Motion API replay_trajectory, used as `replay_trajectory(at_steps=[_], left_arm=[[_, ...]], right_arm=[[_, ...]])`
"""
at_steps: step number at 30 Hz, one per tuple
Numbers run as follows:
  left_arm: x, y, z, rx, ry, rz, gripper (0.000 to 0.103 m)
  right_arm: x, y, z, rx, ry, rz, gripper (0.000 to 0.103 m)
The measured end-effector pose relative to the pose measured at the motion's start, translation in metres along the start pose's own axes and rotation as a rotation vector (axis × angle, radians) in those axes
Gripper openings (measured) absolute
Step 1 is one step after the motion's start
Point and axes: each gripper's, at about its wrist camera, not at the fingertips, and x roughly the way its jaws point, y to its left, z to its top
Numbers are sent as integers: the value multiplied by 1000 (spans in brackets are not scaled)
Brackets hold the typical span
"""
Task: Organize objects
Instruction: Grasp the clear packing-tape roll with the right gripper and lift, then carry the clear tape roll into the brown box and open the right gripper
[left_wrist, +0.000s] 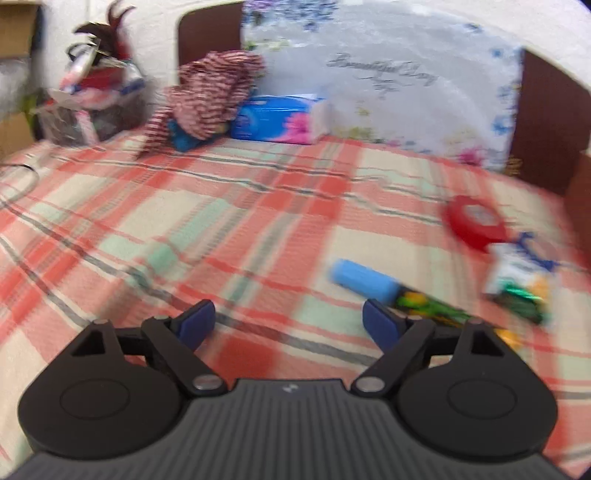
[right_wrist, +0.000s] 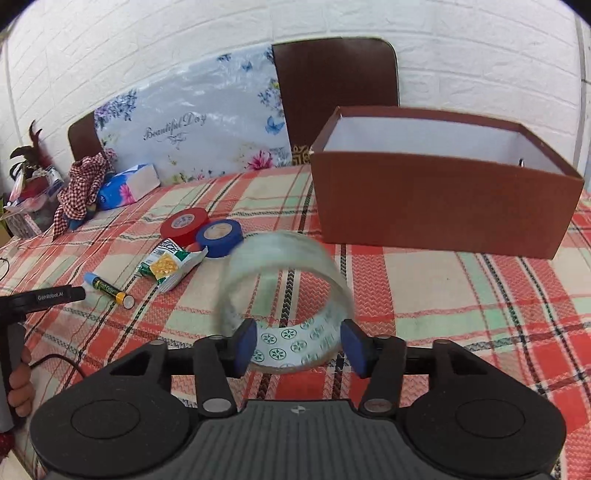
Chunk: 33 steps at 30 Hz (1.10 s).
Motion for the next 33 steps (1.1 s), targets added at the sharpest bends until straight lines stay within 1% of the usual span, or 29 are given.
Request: replay_trajectory(at_steps=[3, 4, 6, 8, 10, 12, 13, 16, 18, 20, 22, 25, 27, 31, 33], left_arm=[[-27, -34, 1, 27, -8, -165, 88], [-36, -49, 3, 51, -16, -217, 88], [-52, -77, 5, 114, -38, -300, 89], [-63, -101, 8, 162, -61, -350, 89], [-70, -120, 13, 175, -66, -383, 89], [-73, -131, 17, 171, -61, -394, 89], [-74, -134, 18, 170, -57, -393, 89], [-72, -138, 21, 179, -43, -384, 89], [-69, -136, 21, 187, -29, -377, 89], [-64, -137, 21, 190, -3, -381, 89], [-55, -142, 23, 196, 41, -388, 89], [-39, -156, 25, 212, 107, -386, 88], [-32, -165, 26, 223, 136, -398, 87], [-22, -190, 25, 279, 175, -392, 84], [-16, -201, 22, 308, 194, -390, 79]], right_arm=[[-1, 0, -6, -30, -17, 9, 61], [-1, 1, -7, -32, -16, 23, 63], [-2, 3, -5, -50, -29, 45, 63], [-4, 9, 3, -108, -81, 53, 62], [-2, 15, 14, -157, -149, 30, 61], [2, 14, 27, -160, -221, -42, 64], [5, 10, 34, -150, -239, -58, 66], [10, -7, 50, -90, -229, -68, 66], [4, -19, 49, -56, -252, -61, 68], [2, -29, 41, -35, -249, -55, 71], [3, -36, 29, -23, -213, -22, 73], [12, -35, 7, -42, -126, 31, 74], [18, -30, -3, -61, -79, 63, 74], [32, -15, -7, -114, -40, 76, 74], [39, -12, -3, -121, -26, 84, 74]])
